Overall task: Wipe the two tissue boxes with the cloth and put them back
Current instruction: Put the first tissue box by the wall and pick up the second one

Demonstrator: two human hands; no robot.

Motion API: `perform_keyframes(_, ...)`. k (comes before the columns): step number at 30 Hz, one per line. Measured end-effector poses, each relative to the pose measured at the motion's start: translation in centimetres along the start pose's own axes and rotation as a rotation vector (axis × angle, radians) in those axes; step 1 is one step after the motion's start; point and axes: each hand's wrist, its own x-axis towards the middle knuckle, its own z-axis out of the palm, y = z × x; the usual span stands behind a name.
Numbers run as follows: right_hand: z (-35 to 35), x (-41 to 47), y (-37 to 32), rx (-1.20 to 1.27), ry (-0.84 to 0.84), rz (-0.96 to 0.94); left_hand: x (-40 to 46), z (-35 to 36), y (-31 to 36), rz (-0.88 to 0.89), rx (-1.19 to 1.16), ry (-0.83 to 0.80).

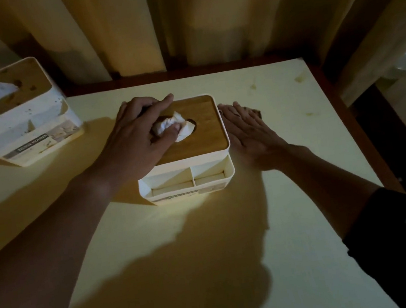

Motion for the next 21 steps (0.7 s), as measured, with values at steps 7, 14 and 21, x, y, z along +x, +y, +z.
perform_keyframes(7, -1.3, 6.7, 4.2, -0.135, -0.005, 0.15, 3.0, 1.0, 0.7, 0.022, -0.038, -0.004)
perform_keyframes(14, -5.6, 5.0, 11.3, -0.08, 0.071, 0.536, 3.8, 1.3, 0.6, 0.039, -0.036, -0.006)
perform_keyframes(21, -5.5, 4.0, 11.3, -0.132, 0.112, 0.536, 3.5, 1.1, 0.9, 0.036, -0.067, -0.001)
